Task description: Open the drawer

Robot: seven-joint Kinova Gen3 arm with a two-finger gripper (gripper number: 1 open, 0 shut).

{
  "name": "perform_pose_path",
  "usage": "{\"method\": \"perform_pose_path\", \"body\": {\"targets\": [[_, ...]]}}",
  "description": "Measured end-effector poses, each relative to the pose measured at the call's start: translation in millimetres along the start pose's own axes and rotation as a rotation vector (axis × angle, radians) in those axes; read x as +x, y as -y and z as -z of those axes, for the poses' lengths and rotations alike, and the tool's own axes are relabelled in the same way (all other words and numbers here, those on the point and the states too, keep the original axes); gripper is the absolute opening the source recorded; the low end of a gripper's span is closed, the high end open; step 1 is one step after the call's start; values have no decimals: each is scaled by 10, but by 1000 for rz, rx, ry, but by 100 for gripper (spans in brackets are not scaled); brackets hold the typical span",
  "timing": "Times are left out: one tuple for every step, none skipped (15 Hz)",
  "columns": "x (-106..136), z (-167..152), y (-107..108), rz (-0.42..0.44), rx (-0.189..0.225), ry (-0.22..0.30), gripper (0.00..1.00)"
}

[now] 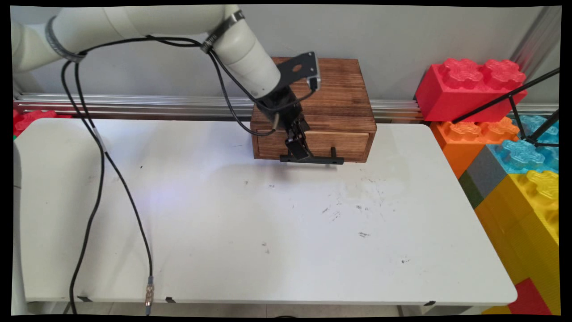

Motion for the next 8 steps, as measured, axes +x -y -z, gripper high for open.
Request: {"method": "perform_pose_path", "body": {"targets": [[10,-61,6,-6,-1,9,100],[22,-129,12,-11,-3,19,100],[33,-187,19,-16,-4,27,100],[46,-253,24,-22,-5,34,100],[52,-289,27,-25,-6,39,100],[58,-340,30,-30,-7,45,100],[59,-373,32,-34,-8,50,100],[60,-419,35,-39,-9,57,100]]}}
